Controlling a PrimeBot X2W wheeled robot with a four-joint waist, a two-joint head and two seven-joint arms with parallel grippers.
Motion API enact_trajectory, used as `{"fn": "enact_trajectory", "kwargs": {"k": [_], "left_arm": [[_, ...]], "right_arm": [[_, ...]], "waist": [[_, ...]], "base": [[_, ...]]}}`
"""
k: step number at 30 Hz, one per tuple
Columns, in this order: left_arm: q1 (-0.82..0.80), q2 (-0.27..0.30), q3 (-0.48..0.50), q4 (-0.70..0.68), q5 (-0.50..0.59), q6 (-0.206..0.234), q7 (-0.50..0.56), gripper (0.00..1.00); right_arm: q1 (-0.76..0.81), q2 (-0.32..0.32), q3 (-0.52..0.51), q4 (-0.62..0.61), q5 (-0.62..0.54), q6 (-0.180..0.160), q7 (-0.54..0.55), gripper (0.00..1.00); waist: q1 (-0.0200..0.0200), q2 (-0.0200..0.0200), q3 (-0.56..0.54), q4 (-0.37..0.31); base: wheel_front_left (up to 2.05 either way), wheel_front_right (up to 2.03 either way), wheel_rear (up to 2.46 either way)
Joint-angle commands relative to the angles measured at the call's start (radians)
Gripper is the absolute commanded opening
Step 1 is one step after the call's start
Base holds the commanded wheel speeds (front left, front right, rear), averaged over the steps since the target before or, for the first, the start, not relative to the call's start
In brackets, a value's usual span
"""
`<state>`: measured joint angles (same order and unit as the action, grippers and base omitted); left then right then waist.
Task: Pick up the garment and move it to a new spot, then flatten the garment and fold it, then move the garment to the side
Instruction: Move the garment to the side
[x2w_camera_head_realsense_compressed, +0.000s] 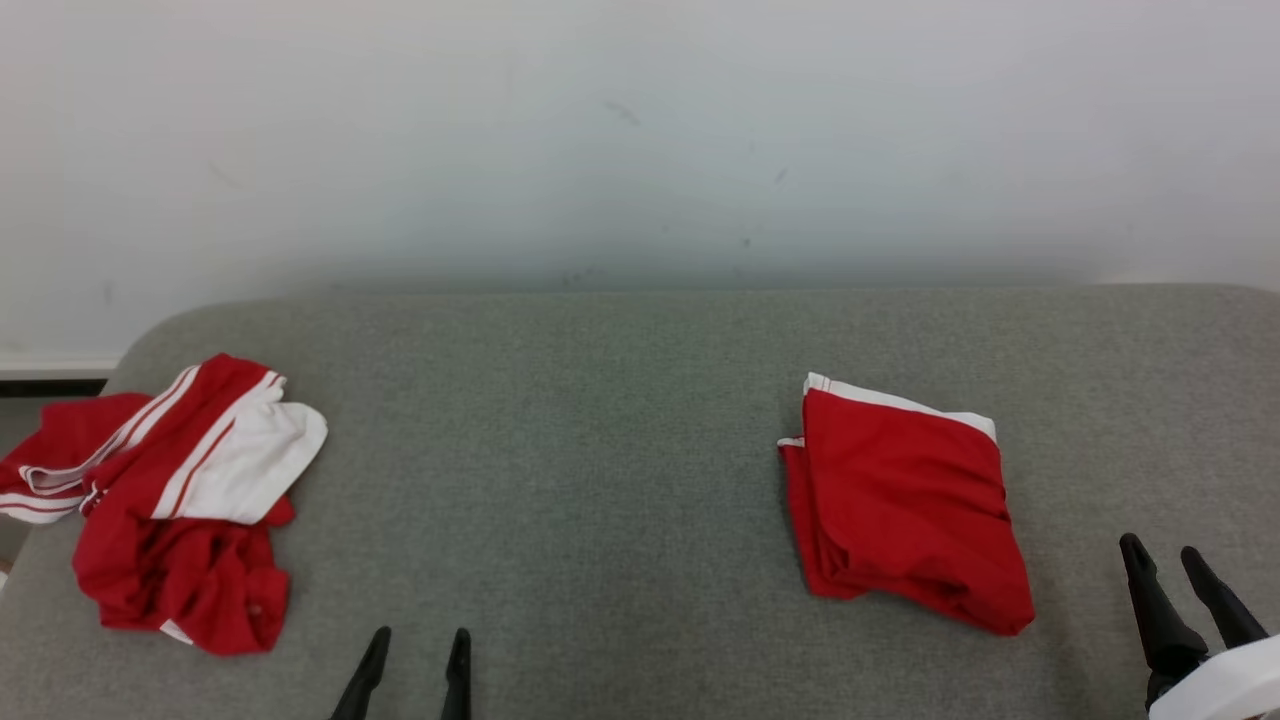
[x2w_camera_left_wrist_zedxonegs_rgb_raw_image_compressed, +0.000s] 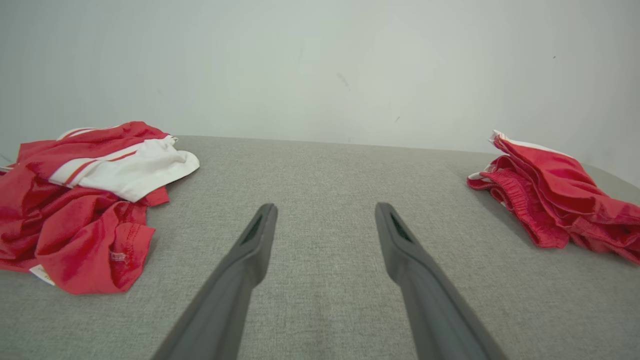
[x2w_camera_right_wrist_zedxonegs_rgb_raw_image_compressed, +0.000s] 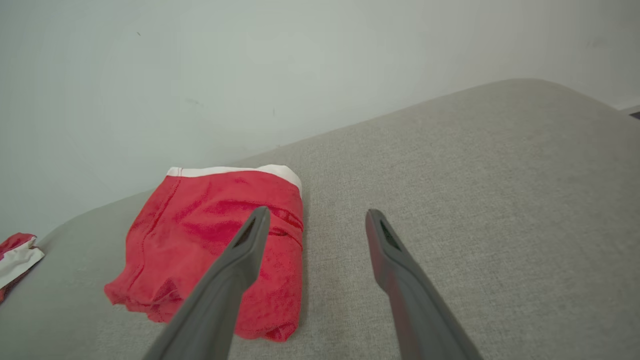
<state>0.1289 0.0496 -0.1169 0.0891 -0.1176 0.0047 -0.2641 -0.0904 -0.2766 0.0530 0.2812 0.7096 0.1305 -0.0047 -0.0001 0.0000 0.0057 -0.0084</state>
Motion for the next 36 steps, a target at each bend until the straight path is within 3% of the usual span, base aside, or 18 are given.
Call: {"fn": "enact_trajectory", "kwargs": {"k": [1, 5, 12, 16, 21, 22, 23, 28, 36], "left_arm": [[-0.015, 0.003, -0.003, -0.001, -0.004, -0.001, 0.000, 1.00], [-0.048, 0.003, -0.015, 0.005, -0.006, -0.005, 0.000, 1.00], [-0.099, 0.003, -0.049, 0.015, -0.024, 0.004, 0.000, 1.00], [-0.116, 0.003, -0.067, 0.020, -0.033, 0.011, 0.000, 1.00], [-0.124, 0.003, -0.074, 0.021, -0.038, 0.018, 0.000, 1.00], [-0.125, 0.003, -0.073, 0.020, -0.038, 0.019, 0.000, 1.00], [-0.125, 0.003, -0.071, 0.018, -0.038, 0.019, 0.000, 1.00], [-0.127, 0.003, -0.061, 0.011, -0.027, 0.019, 0.000, 1.00], [-0.155, 0.003, -0.047, 0.003, 0.005, -0.005, 0.000, 1.00]], "right_arm": [[-0.026, -0.004, -0.002, 0.011, 0.037, 0.000, 0.051, 1.00], [-0.114, -0.023, -0.018, 0.044, 0.132, 0.000, 0.233, 1.00], [-0.228, -0.040, -0.015, 0.134, 0.176, 0.000, 0.438, 1.00], [-0.253, -0.046, 0.012, 0.178, 0.179, 0.000, 0.520, 1.00], [-0.257, -0.025, 0.028, 0.214, 0.171, 0.000, 0.544, 1.00], [-0.260, -0.024, 0.025, 0.222, 0.160, 0.000, 0.528, 0.34], [-0.266, -0.018, 0.016, 0.231, 0.158, 0.000, 0.515, 0.00], [-0.288, -0.013, 0.021, 0.229, 0.148, 0.000, 0.497, 0.00], [-0.345, -0.062, 0.029, 0.238, 0.081, 0.000, 0.465, 0.00]], "waist": [[0.0001, 0.0000, 0.022, 0.017], [0.0001, 0.0000, 0.070, 0.050], [0.0001, 0.0000, 0.137, 0.115], [0.0001, 0.0000, 0.154, 0.145], [0.0001, 0.0000, 0.158, 0.166], [0.0001, 0.0000, 0.160, 0.167], [0.0001, 0.0000, 0.161, 0.167], [0.0001, 0.0000, 0.170, 0.134], [0.0001, 0.0000, 0.216, -0.010]], "base": [[0.00, 0.00, 0.00], [0.00, 0.00, 0.00], [0.00, 0.00, 0.00], [0.00, 0.00, 0.00], [0.00, 0.00, 0.00], [0.00, 0.00, 0.00], [0.00, 0.00, 0.00], [0.00, 0.00, 0.00], [0.00, 0.00, 0.00]]}}
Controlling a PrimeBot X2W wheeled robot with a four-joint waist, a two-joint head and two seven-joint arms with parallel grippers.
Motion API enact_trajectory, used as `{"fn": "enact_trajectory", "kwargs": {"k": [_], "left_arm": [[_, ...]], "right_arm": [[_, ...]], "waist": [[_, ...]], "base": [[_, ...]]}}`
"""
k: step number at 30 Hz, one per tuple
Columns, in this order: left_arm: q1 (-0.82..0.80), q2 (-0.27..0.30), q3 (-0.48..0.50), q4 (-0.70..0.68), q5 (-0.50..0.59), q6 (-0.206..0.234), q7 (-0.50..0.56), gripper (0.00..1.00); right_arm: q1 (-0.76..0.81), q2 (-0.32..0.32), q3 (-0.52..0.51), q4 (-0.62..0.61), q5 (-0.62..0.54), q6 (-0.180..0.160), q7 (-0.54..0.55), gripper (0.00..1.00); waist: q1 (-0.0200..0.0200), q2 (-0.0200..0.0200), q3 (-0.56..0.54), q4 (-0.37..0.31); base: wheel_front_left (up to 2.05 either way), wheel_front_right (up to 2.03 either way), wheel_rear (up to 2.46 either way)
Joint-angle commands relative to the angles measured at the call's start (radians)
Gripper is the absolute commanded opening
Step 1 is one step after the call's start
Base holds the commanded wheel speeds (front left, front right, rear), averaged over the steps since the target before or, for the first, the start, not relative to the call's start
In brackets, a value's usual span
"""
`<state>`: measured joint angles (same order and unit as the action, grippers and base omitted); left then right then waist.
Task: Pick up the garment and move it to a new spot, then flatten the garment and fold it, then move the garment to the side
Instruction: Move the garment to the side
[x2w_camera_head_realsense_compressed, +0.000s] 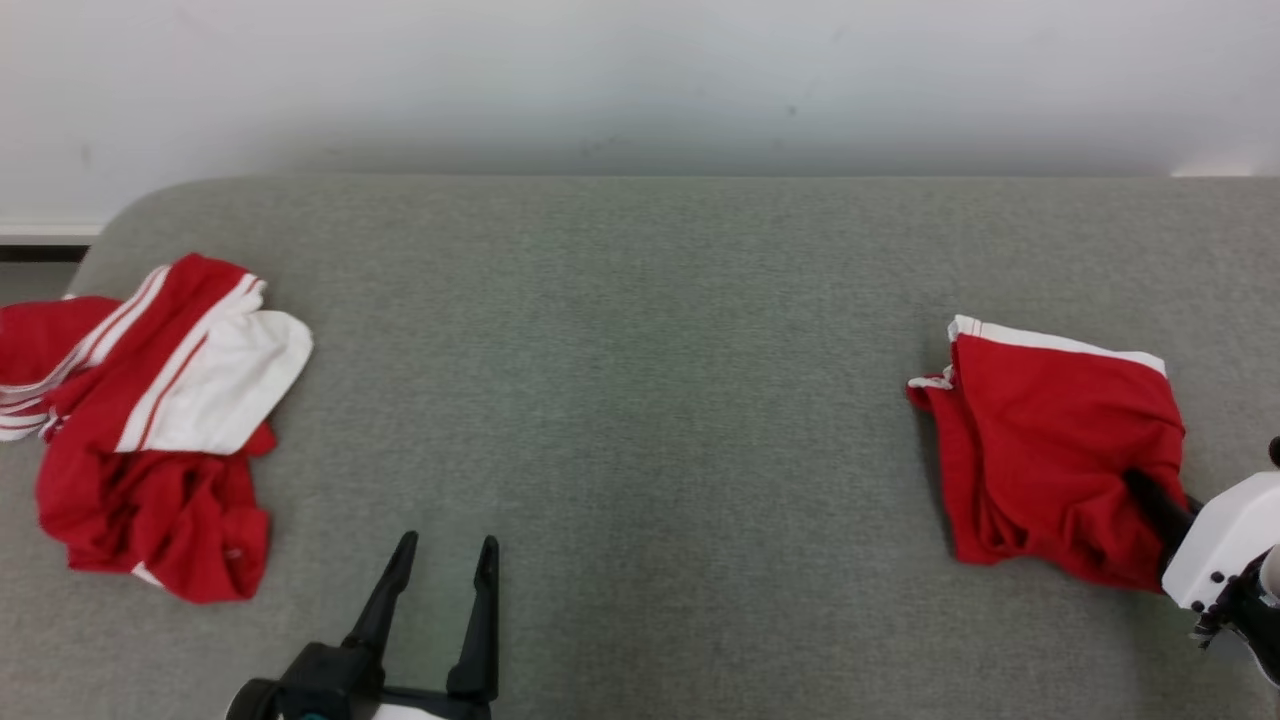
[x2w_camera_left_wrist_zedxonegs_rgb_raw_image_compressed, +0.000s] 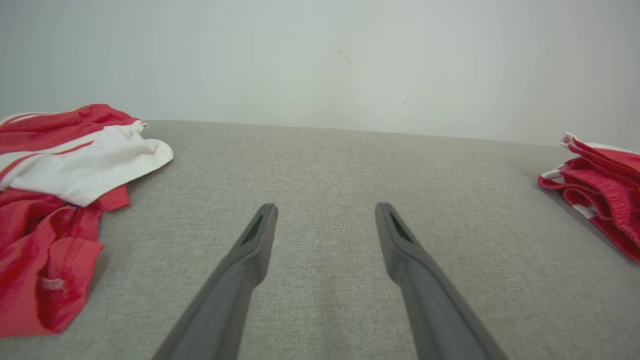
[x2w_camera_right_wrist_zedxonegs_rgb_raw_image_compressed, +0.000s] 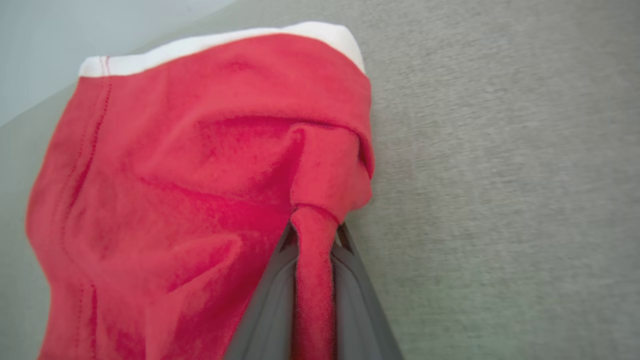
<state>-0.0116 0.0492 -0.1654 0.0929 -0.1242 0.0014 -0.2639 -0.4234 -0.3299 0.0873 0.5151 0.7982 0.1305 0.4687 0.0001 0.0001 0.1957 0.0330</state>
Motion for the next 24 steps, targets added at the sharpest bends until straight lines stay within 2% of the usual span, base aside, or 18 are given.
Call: {"fn": "enact_trajectory", "kwargs": {"k": [1, 5, 10, 16, 24], "left_arm": [[-0.017, 0.004, 0.004, -0.002, 0.019, -0.006, 0.000, 1.00], [-0.048, 0.013, 0.000, -0.003, 0.040, -0.026, 0.000, 1.00], [-0.085, 0.020, -0.008, -0.006, 0.058, -0.043, 0.000, 1.00], [-0.131, 0.022, -0.019, -0.004, 0.078, -0.055, 0.000, 1.00], [-0.158, 0.041, -0.024, -0.018, 0.094, -0.061, 0.000, 1.00]], "right_arm": [[-0.022, -0.014, -0.006, 0.009, -0.021, 0.000, -0.015, 0.00], [-0.050, -0.043, -0.013, 0.033, -0.062, 0.000, -0.046, 0.00], [-0.082, -0.070, -0.026, 0.064, -0.111, 0.000, -0.085, 0.00], [-0.169, -0.129, -0.043, 0.122, -0.220, 0.000, -0.127, 0.00], [-0.308, -0.254, -0.078, 0.198, -0.422, -0.001, -0.150, 0.00]], "waist": [[-0.0001, -0.0001, 0.034, -0.073], [-0.0001, -0.0001, 0.069, -0.136], [-0.0001, -0.0001, 0.110, -0.163], [-0.0001, -0.0001, 0.182, -0.155], [-0.0001, -0.0001, 0.266, -0.117]], "base": [[0.00, 0.00, 0.00], [0.00, 0.00, 0.00], [0.00, 0.00, 0.00], [0.00, 0.00, 0.00], [0.00, 0.00, 0.00]]}}
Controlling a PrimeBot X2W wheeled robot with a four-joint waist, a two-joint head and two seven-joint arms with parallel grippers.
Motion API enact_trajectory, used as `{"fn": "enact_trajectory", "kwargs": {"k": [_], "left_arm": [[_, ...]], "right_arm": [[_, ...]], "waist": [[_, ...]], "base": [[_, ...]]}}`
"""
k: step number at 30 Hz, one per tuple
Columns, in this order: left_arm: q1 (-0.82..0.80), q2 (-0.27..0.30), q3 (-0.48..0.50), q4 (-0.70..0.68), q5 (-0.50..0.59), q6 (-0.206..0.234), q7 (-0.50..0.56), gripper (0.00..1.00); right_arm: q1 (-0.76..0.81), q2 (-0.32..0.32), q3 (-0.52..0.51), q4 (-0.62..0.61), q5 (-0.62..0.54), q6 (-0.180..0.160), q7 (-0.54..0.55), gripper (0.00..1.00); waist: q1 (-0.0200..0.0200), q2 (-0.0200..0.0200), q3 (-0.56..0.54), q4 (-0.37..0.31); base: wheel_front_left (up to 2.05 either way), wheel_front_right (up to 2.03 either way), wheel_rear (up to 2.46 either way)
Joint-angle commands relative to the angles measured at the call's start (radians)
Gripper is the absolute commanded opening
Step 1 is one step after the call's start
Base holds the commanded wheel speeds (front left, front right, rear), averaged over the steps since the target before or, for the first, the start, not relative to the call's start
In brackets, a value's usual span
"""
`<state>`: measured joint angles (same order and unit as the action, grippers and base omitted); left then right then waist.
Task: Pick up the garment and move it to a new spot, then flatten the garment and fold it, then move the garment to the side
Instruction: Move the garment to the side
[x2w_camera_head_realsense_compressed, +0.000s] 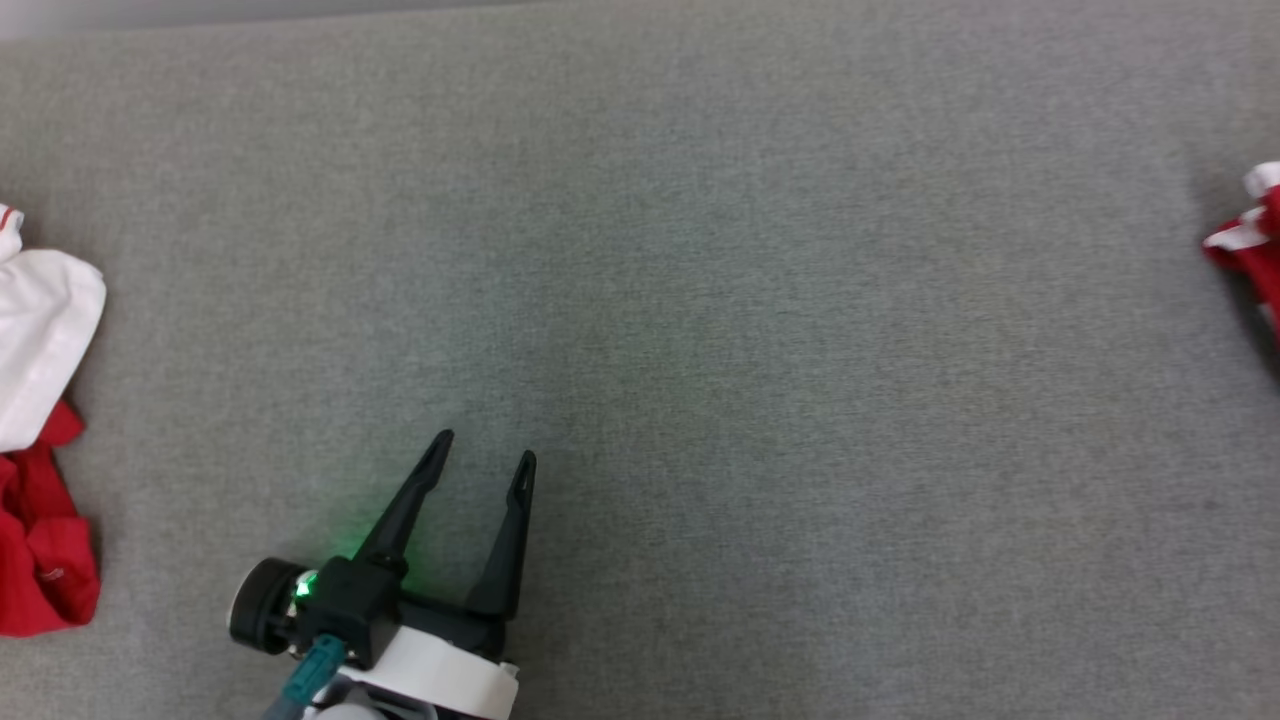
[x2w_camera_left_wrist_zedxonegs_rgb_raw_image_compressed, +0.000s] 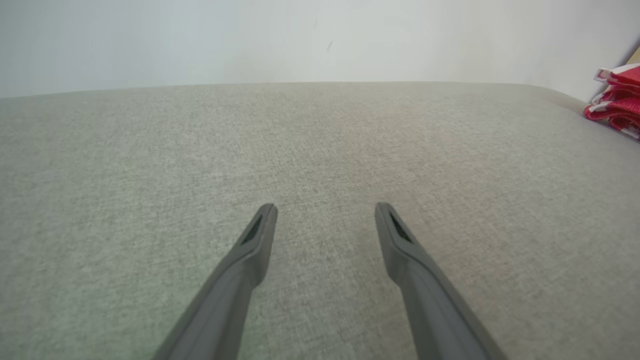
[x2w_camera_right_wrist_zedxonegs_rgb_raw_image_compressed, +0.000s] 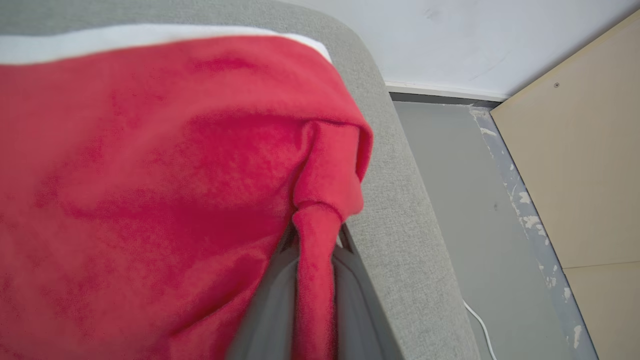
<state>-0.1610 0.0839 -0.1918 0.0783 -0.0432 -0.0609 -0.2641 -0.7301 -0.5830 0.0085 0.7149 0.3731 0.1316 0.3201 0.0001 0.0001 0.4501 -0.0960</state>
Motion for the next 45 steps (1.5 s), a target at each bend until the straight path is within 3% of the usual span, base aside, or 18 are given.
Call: {"fn": "enact_trajectory", "kwargs": {"k": [1, 8, 10, 11, 20, 28, 34, 45], "left_arm": [[-0.010, 0.009, 0.003, -0.004, 0.014, 0.001, 0.000, 1.00], [-0.017, 0.010, 0.008, -0.004, 0.006, 0.009, 0.000, 1.00], [-0.015, 0.008, 0.009, -0.002, 0.003, 0.009, 0.000, 1.00], [-0.014, 0.008, 0.009, -0.001, 0.001, 0.011, 0.000, 1.00], [-0.002, -0.005, 0.014, 0.014, -0.021, 0.024, 0.000, 1.00], [0.036, -0.019, 0.020, 0.022, -0.051, 0.042, 0.000, 1.00], [0.079, -0.024, 0.044, 0.019, -0.073, 0.058, 0.000, 1.00], [0.158, -0.029, 0.077, 0.026, -0.083, 0.070, 0.000, 1.00]], "right_arm": [[-0.014, -0.010, -0.011, 0.014, -0.016, -0.002, 0.001, 0.00], [-0.058, -0.054, -0.097, 0.111, -0.135, -0.002, -0.028, 0.00], [-0.066, -0.058, -0.134, 0.136, -0.174, -0.002, -0.051, 0.42], [-0.068, -0.056, -0.152, 0.148, -0.198, -0.002, -0.064, 1.00], [-0.020, 0.013, -0.260, 0.179, -0.338, -0.002, -0.149, 1.00], [0.062, 0.081, -0.313, 0.095, -0.402, -0.002, -0.235, 1.00], [0.170, 0.163, -0.296, -0.069, -0.382, -0.002, -0.283, 1.00], [0.502, 0.339, -0.286, -0.496, -0.331, -0.002, -0.341, 1.00]], "waist": [[-0.0001, -0.0001, 0.018, 0.015], [-0.0001, -0.0001, 0.037, 0.024], [-0.0001, -0.0001, 0.034, 0.020], [-0.0001, -0.0001, 0.031, 0.017], [-0.0001, -0.0001, -0.043, -0.010], [-0.0001, -0.0001, -0.133, -0.016], [-0.0001, -0.0001, -0.216, -0.004], [-0.0001, -0.0001, -0.360, 0.049]], "base": [[0.00, 0.00, 0.00], [0.00, 0.00, 0.00], [0.00, 0.00, 0.00], [0.00, 0.00, 0.00], [0.00, 0.00, 0.00], [0.00, 0.00, 0.00], [0.00, 0.00, 0.00], [0.00, 0.00, 0.00]]}}
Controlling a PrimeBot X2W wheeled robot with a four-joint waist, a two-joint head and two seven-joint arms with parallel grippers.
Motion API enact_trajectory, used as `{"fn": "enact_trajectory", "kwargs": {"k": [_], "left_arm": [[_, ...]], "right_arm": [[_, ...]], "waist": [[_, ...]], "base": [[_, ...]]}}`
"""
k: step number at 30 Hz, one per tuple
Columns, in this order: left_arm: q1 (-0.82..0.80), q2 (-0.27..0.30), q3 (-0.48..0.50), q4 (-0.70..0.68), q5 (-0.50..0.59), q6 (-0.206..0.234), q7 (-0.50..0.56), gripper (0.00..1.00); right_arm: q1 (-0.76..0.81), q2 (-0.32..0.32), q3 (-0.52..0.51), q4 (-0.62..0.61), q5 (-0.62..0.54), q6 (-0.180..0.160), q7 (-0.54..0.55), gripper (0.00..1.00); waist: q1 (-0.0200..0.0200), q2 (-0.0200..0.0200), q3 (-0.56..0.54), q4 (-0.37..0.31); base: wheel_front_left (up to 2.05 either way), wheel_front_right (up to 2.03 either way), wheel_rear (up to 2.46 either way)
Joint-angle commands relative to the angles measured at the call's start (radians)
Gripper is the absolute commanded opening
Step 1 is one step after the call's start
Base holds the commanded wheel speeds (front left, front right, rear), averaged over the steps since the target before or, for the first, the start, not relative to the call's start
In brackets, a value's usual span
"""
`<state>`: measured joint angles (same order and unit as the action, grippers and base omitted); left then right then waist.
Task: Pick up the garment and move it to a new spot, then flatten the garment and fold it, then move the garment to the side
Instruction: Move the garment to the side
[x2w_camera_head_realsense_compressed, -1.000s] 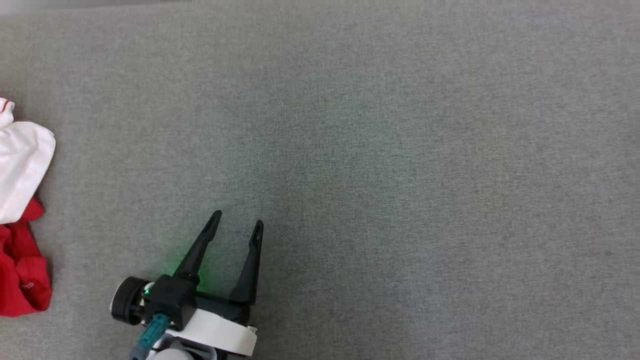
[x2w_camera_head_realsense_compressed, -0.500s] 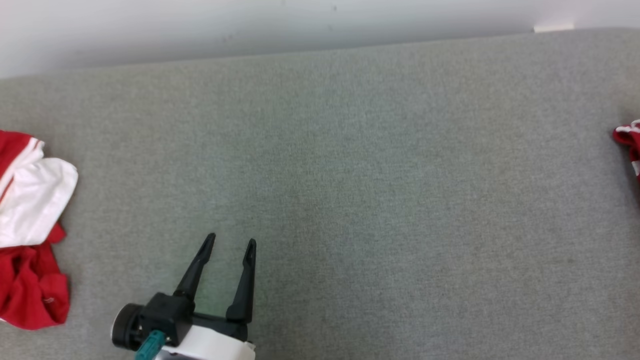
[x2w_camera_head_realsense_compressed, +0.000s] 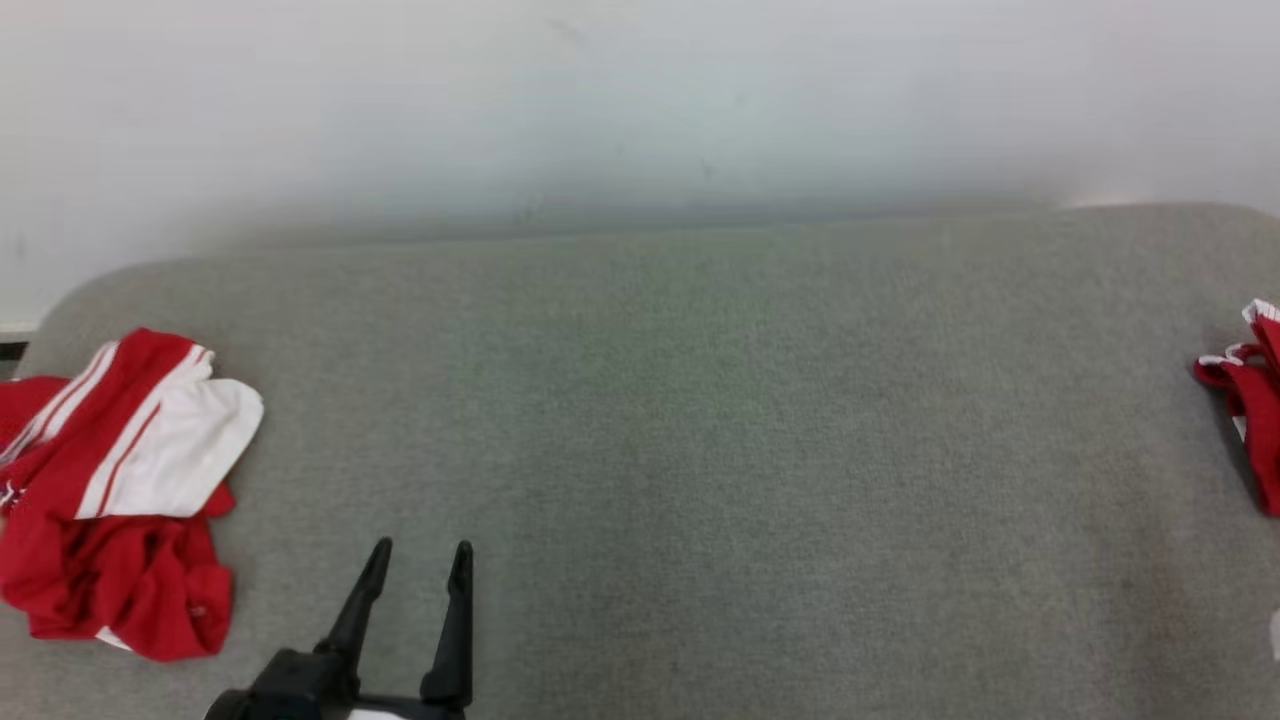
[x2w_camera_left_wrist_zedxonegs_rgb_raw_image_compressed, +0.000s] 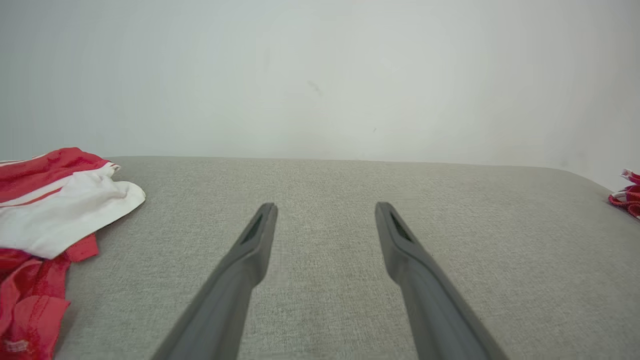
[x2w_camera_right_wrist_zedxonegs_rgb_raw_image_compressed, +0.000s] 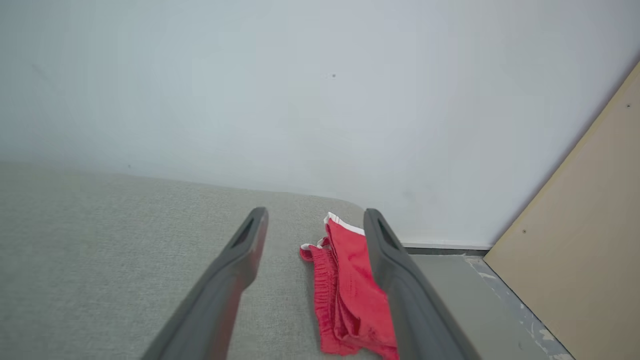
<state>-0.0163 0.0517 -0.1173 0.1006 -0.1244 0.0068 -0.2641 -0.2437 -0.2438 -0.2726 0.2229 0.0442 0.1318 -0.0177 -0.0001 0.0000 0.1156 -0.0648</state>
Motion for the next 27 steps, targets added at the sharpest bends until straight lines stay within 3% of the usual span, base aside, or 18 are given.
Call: {"fn": "enact_trajectory", "kwargs": {"k": [1, 5, 11, 21, 27], "left_arm": [[0.020, 0.003, 0.005, 0.005, -0.003, 0.003, 0.000, 1.00], [0.050, 0.002, 0.005, 0.014, -0.002, 0.000, 0.000, 1.00], [0.087, 0.001, 0.012, 0.016, 0.006, 0.001, 0.000, 1.00], [0.163, 0.001, 0.058, 0.011, -0.002, 0.011, 0.000, 1.00], [0.174, 0.001, 0.055, 0.010, -0.009, 0.012, 0.000, 1.00]], "right_arm": [[0.047, 0.022, -0.013, -0.029, -0.004, -0.002, -0.015, 1.00], [0.177, 0.098, -0.005, -0.095, -0.012, -0.002, -0.068, 1.00], [0.308, 0.155, 0.052, -0.100, -0.022, -0.002, -0.176, 1.00], [0.362, 0.188, 0.160, 0.012, -0.023, -0.002, -0.235, 1.00], [0.351, 0.192, 0.171, 0.044, -0.018, -0.002, -0.246, 1.00]], "waist": [[0.0001, 0.0000, -0.038, 0.023], [0.0001, 0.0000, -0.086, 0.042], [0.0001, 0.0000, -0.131, 0.058], [0.0001, 0.0000, -0.170, 0.054], [0.0001, 0.0000, -0.176, 0.061]], "base": [[0.00, 0.00, 0.00], [0.00, 0.00, 0.00], [0.00, 0.00, 0.00], [0.00, 0.00, 0.00], [0.00, 0.00, 0.00]]}}
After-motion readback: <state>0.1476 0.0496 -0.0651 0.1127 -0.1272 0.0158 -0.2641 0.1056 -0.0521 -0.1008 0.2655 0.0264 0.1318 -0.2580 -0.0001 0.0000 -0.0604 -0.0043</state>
